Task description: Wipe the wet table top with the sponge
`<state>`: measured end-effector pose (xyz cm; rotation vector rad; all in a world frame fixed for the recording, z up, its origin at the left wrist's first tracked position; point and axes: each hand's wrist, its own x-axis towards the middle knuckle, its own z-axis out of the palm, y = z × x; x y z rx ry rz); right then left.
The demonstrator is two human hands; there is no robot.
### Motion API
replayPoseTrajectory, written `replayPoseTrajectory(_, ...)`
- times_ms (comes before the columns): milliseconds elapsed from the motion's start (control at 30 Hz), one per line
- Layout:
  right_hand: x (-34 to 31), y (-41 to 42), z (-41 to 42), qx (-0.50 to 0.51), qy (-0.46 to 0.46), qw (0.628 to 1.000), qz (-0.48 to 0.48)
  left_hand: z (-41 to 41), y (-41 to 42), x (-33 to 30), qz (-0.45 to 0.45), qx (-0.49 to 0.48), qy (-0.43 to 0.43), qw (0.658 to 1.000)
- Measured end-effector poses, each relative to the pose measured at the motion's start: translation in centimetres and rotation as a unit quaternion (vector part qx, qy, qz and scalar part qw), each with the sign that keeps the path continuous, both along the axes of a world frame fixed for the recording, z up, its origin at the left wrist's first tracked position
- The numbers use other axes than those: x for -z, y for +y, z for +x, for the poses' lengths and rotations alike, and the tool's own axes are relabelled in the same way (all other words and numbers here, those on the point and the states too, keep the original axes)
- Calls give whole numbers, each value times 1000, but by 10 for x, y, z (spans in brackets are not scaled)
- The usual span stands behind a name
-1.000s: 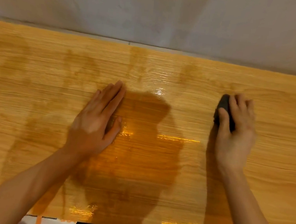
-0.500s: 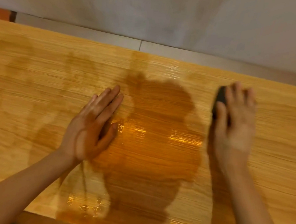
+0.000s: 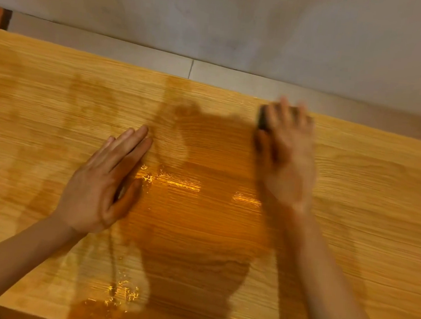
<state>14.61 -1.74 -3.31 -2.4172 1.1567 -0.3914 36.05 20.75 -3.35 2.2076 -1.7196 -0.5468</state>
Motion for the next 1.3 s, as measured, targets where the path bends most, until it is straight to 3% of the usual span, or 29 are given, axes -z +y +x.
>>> replayPoseTrajectory(100,-7,-22,-55,193,6,981,24,1,-1,0,0,-5,-4,1000)
replayPoseTrajectory(167,-4,-19,-44,230,7,973,12,0,0,0,2,-7,-7,1000)
replayPoseTrajectory(333,3,2,47,25,73,996,-32,-1,0,1,0,-1,-27,1000)
replayPoseTrajectory(433,2,-11,34,-67,57,995,-37,-2,-1,1,-4,-5,-30,1000)
replayPoseTrajectory(633,-6,-60,-47,94,56,994,-30,-3,-1,1,-17,-12,-24,999)
replayPoseTrajectory(900,-5,-27,85,44,94,994,-26,-1,1,3,-28,0,-21,999)
replayPoseTrajectory(1033,-8,-37,78,-32,69,997,29,-1,1,1,-34,1,-7,999)
replayPoseTrajectory(1167,-22,-71,17,54,114,991,46,-3,1,0,-49,-4,11,999)
replayPoseTrajectory(1300,-26,-62,42,96,143,983,66,1,0,4,-70,14,-17,997)
